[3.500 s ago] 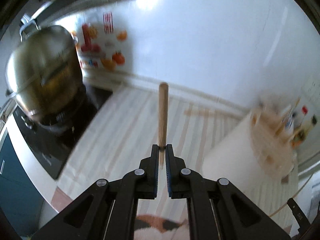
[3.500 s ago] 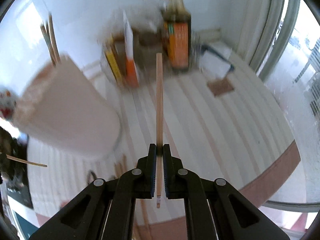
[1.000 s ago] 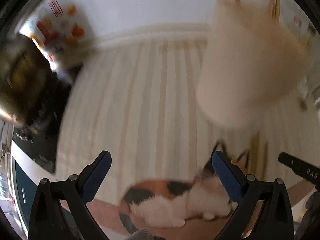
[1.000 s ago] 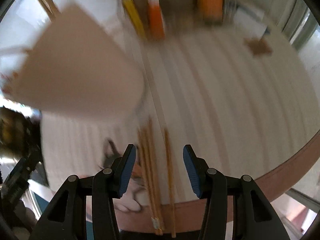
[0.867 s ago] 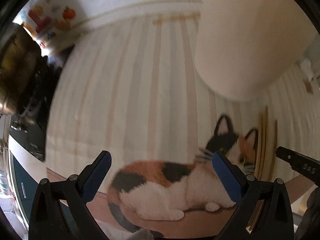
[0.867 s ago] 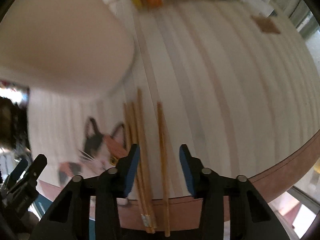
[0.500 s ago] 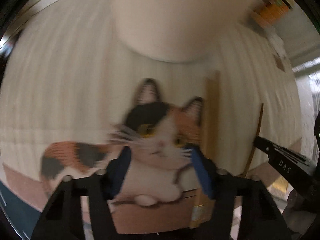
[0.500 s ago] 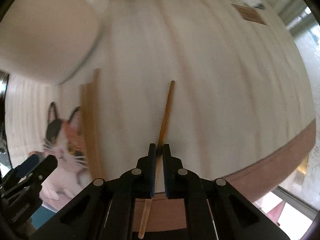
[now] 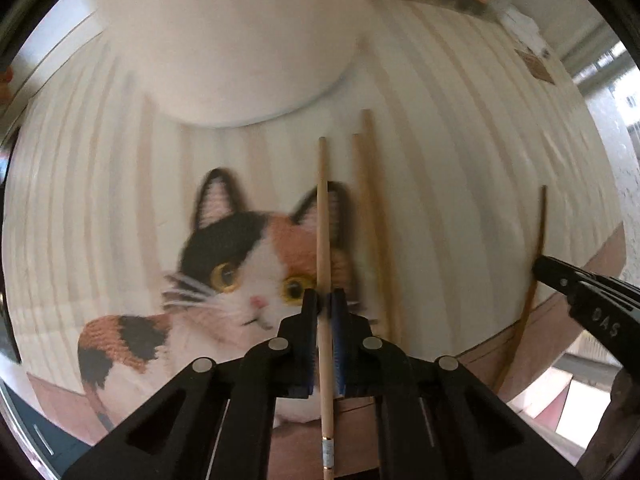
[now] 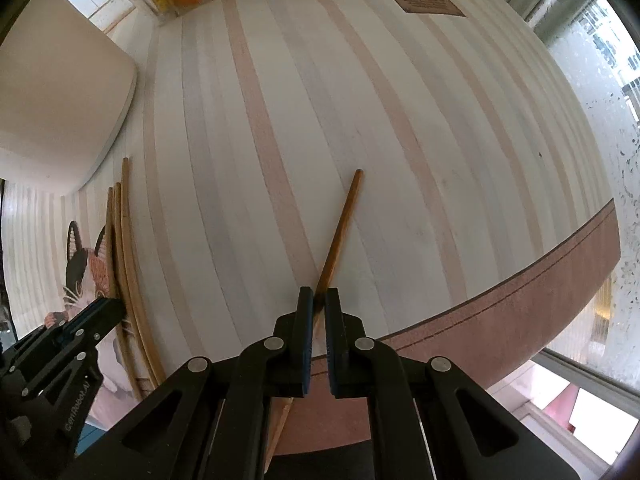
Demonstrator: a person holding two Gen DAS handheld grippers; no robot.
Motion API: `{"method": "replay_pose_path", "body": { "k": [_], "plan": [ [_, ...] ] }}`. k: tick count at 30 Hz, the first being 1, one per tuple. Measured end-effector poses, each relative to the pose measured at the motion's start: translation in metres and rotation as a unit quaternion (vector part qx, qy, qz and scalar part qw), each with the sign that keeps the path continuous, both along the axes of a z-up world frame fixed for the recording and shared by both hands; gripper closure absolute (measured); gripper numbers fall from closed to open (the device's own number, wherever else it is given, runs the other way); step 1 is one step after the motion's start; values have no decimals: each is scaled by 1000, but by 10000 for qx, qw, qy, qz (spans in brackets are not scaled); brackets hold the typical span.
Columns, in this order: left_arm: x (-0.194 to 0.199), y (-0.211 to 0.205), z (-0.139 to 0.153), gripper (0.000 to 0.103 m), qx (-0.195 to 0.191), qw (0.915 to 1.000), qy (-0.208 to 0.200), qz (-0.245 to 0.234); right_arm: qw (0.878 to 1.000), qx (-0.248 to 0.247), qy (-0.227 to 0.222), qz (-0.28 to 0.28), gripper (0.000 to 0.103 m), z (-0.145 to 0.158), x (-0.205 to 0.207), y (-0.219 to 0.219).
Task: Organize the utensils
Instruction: 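Grasp a chopstick on the mat with the left tool while the right tool grasps another, then lift both held chopsticks from the mat toward the cream holder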
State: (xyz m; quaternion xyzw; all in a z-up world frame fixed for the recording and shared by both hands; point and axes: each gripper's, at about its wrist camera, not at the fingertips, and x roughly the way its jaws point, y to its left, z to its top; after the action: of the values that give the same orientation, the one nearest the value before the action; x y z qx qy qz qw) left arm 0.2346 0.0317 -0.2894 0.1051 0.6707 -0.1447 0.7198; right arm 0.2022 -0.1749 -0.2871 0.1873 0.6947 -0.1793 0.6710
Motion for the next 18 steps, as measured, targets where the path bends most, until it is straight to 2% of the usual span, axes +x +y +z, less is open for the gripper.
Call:
{"method": "replay_pose_path", "body": {
  "k": [2,6,9,13,18],
  "plan": [
    [4,18,0,99,51,9997,-7,250,10000,48,-18,5,97,2,4,-3],
    [12,61,0,99,-193,9960,191,852,9996,241,-100,95,97,6,11,3],
    [17,85,-1,98,-668,9895,421,1213,9987,376,-145,311,97,5,20,12],
    [16,95,-4,97,-890,9860,541,1302,9974,508,-26,512,96,3,28,23],
    [19,95,-1,96,-662,9905,432,1126,9965,372,120,742,94,1,30,29]
  ]
}}
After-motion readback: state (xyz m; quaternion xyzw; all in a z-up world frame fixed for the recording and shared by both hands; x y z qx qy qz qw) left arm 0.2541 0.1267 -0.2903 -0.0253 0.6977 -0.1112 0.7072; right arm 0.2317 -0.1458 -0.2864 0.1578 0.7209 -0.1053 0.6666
